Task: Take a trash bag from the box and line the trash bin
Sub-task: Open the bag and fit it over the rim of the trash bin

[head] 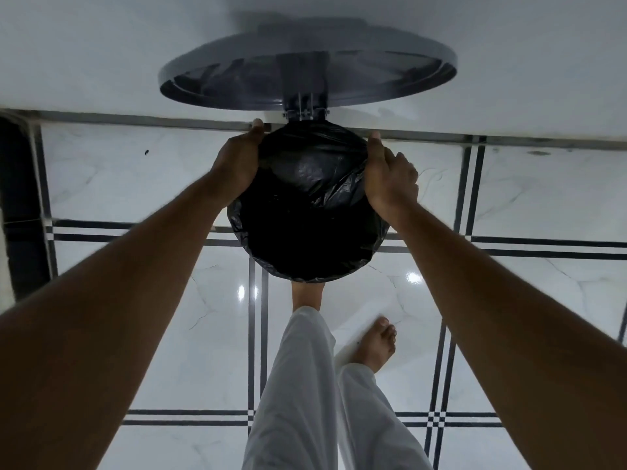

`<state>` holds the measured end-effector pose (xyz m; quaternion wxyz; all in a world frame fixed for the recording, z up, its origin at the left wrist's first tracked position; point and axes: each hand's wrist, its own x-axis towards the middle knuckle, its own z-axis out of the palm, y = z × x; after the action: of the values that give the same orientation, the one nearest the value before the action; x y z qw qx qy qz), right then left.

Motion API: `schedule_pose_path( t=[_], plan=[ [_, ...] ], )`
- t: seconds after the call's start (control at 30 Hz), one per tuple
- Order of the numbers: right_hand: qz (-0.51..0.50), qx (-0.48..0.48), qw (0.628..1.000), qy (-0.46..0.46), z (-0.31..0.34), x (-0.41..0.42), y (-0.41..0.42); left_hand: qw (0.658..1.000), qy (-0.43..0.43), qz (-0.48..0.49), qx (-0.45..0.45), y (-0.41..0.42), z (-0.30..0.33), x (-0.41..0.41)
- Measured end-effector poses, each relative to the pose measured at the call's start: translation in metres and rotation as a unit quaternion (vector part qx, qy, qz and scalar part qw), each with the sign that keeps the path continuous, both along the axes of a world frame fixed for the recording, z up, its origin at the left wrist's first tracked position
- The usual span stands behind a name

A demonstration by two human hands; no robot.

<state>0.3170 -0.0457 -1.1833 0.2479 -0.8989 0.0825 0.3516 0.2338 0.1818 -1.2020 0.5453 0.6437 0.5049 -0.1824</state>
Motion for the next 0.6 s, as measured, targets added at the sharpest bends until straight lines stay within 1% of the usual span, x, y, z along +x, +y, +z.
schedule_pose_path(
  t=[0.07,0.13,0.17,0.23,0.27,0.33,0.37,0.4,0.43,0.5,0.6],
  plan=[
    [0.009,0.006,1.0,-0.003,0.002,0.0,-0.006,0.994,-0.019,-0.06,0.094,-0.005,0.014,0.002],
    [0.01,0.012,0.999,-0.046,0.009,-0.009,-0.015,0.976,-0.036,-0.094,0.192,-0.011,0.03,-0.003],
    [0.006,0.015,0.997,-0.07,0.017,-0.018,-0.019,0.967,-0.045,-0.101,0.228,-0.014,0.042,-0.008],
    [-0.004,0.028,0.994,-0.105,0.032,-0.038,-0.026,0.959,-0.064,-0.104,0.255,-0.027,0.063,-0.02],
    [-0.014,0.049,0.992,-0.119,0.042,-0.049,-0.027,0.96,-0.078,-0.1,0.249,-0.036,0.075,-0.029],
    [-0.038,0.105,0.98,-0.164,0.067,-0.067,-0.027,0.967,-0.118,-0.058,0.218,-0.055,0.102,-0.046],
    [-0.044,0.127,0.973,-0.189,0.079,-0.073,-0.027,0.963,-0.145,-0.04,0.226,-0.064,0.116,-0.054],
    [-0.046,0.138,0.967,-0.21,0.093,-0.077,-0.026,0.949,-0.17,-0.039,0.261,-0.071,0.132,-0.06],
    [-0.052,0.141,0.962,-0.226,0.107,-0.079,-0.024,0.928,-0.189,-0.05,0.316,-0.077,0.149,-0.065],
    [-0.067,0.15,0.948,-0.273,0.135,-0.074,-0.017,0.874,-0.232,-0.079,0.421,-0.083,0.179,-0.066],
    [-0.077,0.202,0.904,-0.369,0.172,-0.049,0.0,0.81,-0.274,-0.102,0.508,-0.076,0.218,-0.048]
  ],
)
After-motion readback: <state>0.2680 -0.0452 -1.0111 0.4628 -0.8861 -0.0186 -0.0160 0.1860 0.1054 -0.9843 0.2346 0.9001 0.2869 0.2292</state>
